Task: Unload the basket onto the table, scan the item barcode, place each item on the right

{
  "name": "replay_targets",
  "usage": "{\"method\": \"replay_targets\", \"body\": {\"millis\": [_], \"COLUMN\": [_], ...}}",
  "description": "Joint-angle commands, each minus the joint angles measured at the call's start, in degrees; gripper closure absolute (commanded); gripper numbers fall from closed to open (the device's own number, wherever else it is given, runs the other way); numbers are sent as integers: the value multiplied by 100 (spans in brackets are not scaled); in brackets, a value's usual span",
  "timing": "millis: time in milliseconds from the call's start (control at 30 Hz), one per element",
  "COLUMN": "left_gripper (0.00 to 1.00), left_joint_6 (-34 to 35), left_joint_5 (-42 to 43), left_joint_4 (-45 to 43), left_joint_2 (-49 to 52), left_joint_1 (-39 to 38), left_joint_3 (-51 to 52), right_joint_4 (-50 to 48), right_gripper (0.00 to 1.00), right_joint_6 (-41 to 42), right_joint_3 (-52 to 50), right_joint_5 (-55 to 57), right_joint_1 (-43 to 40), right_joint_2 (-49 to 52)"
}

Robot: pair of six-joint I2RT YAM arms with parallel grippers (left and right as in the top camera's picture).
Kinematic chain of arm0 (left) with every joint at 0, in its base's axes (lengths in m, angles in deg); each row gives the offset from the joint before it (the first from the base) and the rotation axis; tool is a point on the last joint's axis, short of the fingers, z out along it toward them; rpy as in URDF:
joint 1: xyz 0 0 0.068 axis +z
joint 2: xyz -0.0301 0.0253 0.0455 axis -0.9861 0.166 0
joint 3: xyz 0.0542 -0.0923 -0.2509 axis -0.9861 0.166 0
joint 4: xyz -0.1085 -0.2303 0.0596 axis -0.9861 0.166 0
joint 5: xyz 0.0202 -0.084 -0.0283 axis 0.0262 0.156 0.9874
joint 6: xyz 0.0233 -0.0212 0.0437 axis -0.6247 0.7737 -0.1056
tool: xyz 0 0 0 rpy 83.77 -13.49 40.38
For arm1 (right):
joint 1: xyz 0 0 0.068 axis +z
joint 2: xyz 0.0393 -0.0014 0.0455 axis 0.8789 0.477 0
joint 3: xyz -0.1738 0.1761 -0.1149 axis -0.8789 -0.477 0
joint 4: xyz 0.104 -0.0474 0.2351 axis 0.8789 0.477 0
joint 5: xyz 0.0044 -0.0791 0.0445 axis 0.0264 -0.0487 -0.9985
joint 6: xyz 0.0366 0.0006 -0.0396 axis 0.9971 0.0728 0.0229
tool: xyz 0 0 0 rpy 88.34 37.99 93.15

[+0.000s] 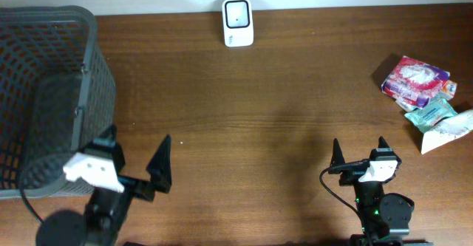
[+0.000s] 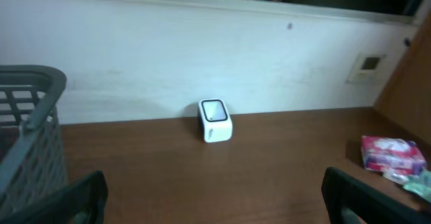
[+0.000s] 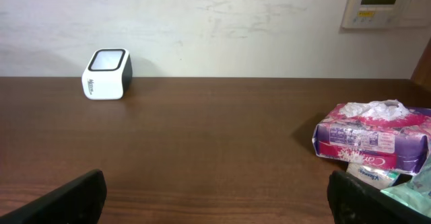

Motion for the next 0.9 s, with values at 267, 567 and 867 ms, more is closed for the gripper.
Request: {"method": "replay_targets", "body": {"millis": [267, 567, 867], "left_gripper": [1, 1, 1], "left_joint_6": [-116, -306, -304], "left_joint_5": [1362, 804, 66], "left_joint_4": [-2247, -1364, -1687], "left_joint_2": [-855, -914, -1631], "left_joint_1": [-17, -44, 970], "left_joint_3": [2673, 3241, 4417], "right_joint_4": [9, 9, 9], "right_gripper": [1, 1, 1], "right_joint_6": [9, 9, 9], "right_joint_3": [-57, -57, -57], "right_joint_5": [48, 46, 48], "right_joint_1": [31, 31, 31], "right_joint_2": [-42, -42, -42]}}
